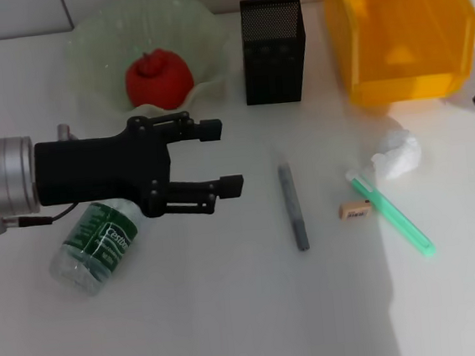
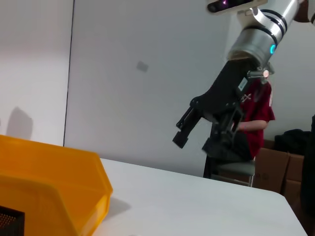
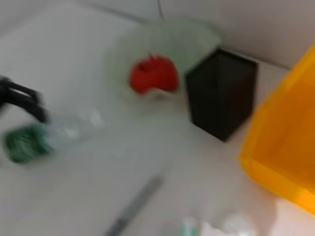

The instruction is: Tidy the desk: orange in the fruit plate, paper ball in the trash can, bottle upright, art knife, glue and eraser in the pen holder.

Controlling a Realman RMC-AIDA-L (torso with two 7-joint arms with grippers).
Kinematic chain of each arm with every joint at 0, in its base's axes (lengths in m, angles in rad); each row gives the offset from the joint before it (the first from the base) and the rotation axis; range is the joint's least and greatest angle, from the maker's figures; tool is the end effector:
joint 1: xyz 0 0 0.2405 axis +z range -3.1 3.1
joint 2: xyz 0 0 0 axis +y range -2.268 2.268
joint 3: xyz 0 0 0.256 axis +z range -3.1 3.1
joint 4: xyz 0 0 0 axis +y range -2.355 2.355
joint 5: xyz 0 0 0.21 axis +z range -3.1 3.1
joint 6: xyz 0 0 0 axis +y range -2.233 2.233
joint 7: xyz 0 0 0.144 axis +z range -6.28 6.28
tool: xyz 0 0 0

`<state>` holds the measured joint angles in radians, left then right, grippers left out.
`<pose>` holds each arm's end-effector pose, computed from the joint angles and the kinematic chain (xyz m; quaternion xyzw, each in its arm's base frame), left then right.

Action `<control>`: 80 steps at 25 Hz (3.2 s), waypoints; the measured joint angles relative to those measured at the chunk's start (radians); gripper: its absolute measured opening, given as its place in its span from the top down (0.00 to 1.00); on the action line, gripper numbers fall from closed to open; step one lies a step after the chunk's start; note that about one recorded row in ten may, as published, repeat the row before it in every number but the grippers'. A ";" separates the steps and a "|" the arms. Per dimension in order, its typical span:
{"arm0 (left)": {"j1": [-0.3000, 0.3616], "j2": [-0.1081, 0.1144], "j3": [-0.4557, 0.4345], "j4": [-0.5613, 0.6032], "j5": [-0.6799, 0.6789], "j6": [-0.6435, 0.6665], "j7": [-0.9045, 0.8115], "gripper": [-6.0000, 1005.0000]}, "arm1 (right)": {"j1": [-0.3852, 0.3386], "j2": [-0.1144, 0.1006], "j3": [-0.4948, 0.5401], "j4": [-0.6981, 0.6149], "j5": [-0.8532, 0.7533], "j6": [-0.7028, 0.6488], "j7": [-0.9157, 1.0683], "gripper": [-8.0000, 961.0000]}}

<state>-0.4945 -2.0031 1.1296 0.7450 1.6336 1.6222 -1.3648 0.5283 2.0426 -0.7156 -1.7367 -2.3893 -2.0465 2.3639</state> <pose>-0.2161 0.3204 0.0011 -0.9570 -0.0998 -0.2697 0.0378 0.1883 0.3060 0.1478 -0.9124 0.3513 -0.0153 0.2093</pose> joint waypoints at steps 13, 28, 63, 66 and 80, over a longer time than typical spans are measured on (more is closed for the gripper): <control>0.003 -0.022 -0.001 0.000 0.049 -0.025 -0.008 0.17 | 0.234 0.019 -0.256 0.696 -0.351 0.496 0.012 0.21; 0.009 -0.028 -0.001 -0.009 0.051 -0.033 -0.009 0.17 | 0.264 0.034 -0.311 0.871 -0.354 0.691 0.010 0.37; 0.011 -0.033 -0.059 0.089 0.065 -0.074 -0.171 0.17 | -0.104 0.032 -0.246 0.376 0.242 0.905 -0.136 0.17; -0.014 -0.061 -0.044 0.420 0.316 -0.163 -0.561 0.17 | -0.238 0.034 -0.244 0.348 0.511 0.828 -0.316 0.12; -0.188 -0.074 0.348 0.619 0.955 -0.198 -1.377 0.17 | -0.360 0.014 -0.100 1.258 0.859 0.253 -1.420 0.12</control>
<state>-0.6820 -2.0772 1.4774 1.3641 2.5891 1.4241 -2.7419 0.1683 2.0565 -0.8153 -0.4790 -1.5301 -1.7934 0.9436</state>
